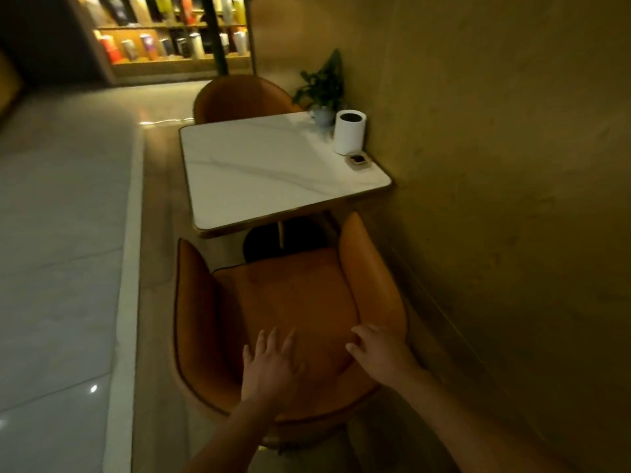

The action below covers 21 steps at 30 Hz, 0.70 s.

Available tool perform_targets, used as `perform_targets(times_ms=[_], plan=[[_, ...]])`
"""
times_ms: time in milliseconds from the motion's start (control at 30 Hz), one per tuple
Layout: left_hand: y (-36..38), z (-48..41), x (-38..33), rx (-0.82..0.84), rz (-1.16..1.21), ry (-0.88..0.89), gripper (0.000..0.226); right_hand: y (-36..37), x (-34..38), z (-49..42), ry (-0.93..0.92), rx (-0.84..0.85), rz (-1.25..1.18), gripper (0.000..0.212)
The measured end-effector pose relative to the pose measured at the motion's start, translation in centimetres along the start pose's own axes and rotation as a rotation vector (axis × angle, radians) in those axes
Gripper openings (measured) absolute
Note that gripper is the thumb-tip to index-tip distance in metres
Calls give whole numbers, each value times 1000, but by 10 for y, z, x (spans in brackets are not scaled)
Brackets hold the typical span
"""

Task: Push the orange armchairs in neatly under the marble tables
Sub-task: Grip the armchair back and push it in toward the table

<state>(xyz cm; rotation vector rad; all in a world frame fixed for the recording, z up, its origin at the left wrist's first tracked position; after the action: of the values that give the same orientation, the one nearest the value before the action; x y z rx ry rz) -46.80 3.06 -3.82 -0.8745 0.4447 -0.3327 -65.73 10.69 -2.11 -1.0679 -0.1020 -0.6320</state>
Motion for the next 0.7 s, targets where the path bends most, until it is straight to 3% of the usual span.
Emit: perform_targets(times_ms=[267,400,700], plan=[[61,-15,22,165,228,-179,63,42,-34,-42,-59,151,72,41],[79,-16,21,126,171,-220,61,71,-50,-55,-85,213,94,44],[71,-14,12,-17,93,-217,51,72,-57,-60,-138,11,120,50]])
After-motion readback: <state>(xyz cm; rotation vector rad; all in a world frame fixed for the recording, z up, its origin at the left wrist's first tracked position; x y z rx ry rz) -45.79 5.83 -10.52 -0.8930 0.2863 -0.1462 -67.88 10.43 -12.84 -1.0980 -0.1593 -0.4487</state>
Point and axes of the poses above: each hand's wrist, its own z-axis away from the middle knuckle, its own y-axis out of the palm, x = y × z, the point moved 9 cm from there along -z, towards the middle knuckle, and after that the axes turned 12 degrees about x, right-handed, at the moved point
